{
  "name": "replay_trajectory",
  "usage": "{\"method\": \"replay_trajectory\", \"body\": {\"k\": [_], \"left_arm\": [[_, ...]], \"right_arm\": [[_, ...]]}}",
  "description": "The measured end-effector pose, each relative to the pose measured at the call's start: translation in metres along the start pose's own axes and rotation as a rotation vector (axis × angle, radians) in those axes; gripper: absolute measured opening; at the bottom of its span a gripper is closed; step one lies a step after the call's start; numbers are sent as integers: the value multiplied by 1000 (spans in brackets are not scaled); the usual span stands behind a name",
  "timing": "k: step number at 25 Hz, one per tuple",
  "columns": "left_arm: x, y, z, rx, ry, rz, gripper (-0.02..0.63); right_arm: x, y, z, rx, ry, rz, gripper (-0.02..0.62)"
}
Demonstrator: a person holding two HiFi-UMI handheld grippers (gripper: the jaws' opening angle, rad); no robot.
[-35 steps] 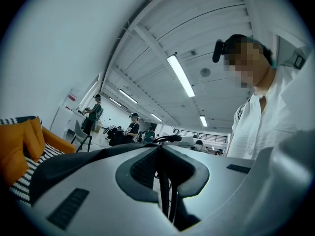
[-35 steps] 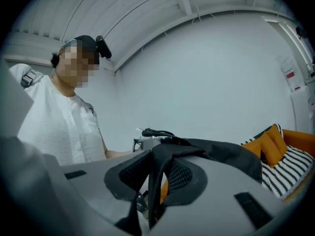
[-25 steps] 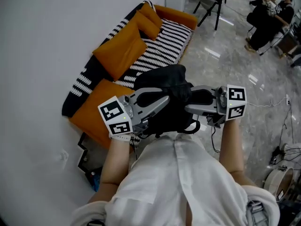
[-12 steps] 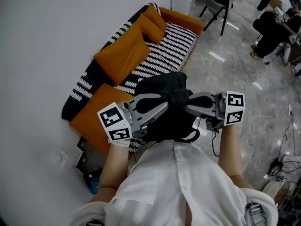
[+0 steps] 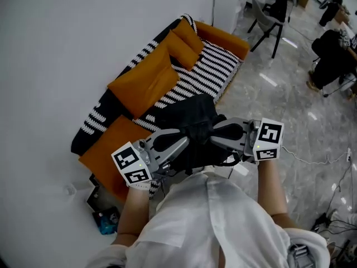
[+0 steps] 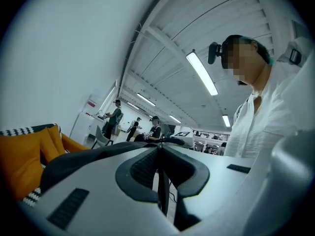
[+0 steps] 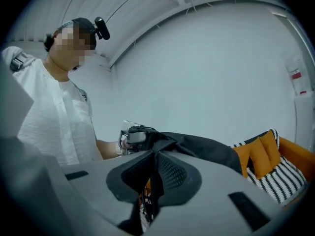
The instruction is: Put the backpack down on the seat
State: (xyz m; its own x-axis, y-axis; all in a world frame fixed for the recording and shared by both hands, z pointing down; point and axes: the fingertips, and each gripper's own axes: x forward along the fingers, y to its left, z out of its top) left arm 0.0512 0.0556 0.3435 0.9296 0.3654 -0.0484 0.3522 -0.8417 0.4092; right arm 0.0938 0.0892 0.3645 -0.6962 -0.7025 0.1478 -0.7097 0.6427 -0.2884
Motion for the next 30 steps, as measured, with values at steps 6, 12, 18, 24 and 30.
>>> {"method": "replay_trajectory", "body": {"k": [6, 12, 18, 24, 30], "left_arm": [[42, 47, 9, 11, -14, 102, 44], [61, 93, 22, 2, -22, 160, 44], [58, 140, 29, -28, -34, 200, 45], [38, 196, 35, -63, -26, 259, 44], [5, 250, 32, -101, -10, 347, 46]], "right_arm": [[-19, -63, 11, -5, 2, -11, 41], [-14, -116, 23, 13, -15, -13, 40], [9, -159, 29, 21, 16, 11, 41], [50, -203, 33, 41, 90, 52, 41], [104, -241, 29, 31, 189, 97, 41]]}}
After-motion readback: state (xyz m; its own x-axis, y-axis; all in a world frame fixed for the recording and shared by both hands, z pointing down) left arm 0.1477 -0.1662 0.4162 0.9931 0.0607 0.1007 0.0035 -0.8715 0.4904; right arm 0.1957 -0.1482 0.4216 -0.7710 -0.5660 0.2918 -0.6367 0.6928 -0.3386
